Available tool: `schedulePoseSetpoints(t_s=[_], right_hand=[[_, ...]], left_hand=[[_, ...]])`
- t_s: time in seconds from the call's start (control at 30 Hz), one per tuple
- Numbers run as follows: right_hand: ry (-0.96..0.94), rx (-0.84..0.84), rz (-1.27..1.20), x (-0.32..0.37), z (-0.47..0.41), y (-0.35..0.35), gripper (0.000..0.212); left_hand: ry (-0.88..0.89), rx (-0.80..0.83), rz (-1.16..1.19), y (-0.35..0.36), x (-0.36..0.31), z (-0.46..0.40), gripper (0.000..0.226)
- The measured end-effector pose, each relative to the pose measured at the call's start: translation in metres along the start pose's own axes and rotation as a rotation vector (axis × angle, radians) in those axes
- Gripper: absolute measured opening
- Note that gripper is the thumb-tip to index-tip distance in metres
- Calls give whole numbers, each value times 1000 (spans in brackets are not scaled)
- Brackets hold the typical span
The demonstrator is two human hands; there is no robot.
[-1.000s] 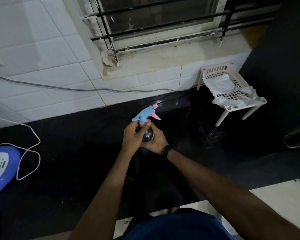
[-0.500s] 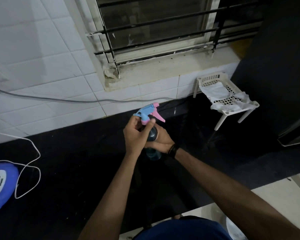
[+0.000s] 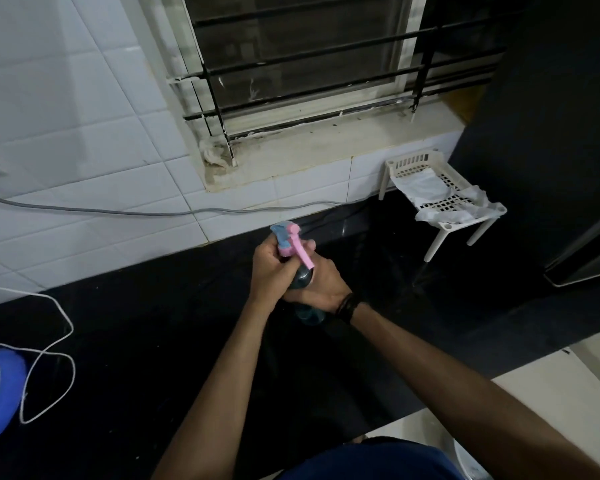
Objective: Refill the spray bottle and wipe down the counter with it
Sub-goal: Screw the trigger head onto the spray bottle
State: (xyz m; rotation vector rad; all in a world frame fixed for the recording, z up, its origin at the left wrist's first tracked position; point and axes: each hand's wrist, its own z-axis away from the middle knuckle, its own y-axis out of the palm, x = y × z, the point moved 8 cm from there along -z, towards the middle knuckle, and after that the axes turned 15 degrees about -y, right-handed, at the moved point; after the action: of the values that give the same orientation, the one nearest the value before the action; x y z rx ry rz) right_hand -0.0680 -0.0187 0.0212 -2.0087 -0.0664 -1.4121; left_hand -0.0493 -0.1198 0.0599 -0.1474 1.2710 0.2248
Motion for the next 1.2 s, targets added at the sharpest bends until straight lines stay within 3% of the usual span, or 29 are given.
schedulePoseSetpoints(t_s=[0.07,0.13,0.3,0.4,0.47,0.57,0.63,0.7,0.8,0.97,1.07,1.2], right_hand=[[-1,-23,28,8,-1,1,88],[12,-7,21,9,-4,-1,82],[-50,280,-316,22,2,5,59],[-69,338,-395,30,1,7,46],[-83,256,-357,32,-6,3,52],[-51,18,-16,27,-18,-12,70],[-23,-108,194,25,-18,-19,63],[-21,-144,334,25,-16,-20,51],[-59,-121,461,26,-11,-14,56],[-60,-150,565,32,-3,-8,37],[-54,-157,538,30,-4,-8,48],[-2,-23,315,18,-7,-10,77]], left_hand=[[-51,-144,-29,-2,1,-1,17],[-35,-142,-73,-1,-5,-1,24],[48,393,-86,11,-27,16,27],[65,510,-79,10,-32,13,32],[83,353,-33,5,-30,4,26],[16,-33,56,-8,-10,0,34],[20,-109,84,-3,3,3,30],[-4,-173,39,3,13,5,38],[-96,-349,95,2,21,4,56],[-198,-601,65,-13,16,11,51],[-181,-504,136,-13,16,3,47],[-92,-138,36,-3,0,-4,34]])
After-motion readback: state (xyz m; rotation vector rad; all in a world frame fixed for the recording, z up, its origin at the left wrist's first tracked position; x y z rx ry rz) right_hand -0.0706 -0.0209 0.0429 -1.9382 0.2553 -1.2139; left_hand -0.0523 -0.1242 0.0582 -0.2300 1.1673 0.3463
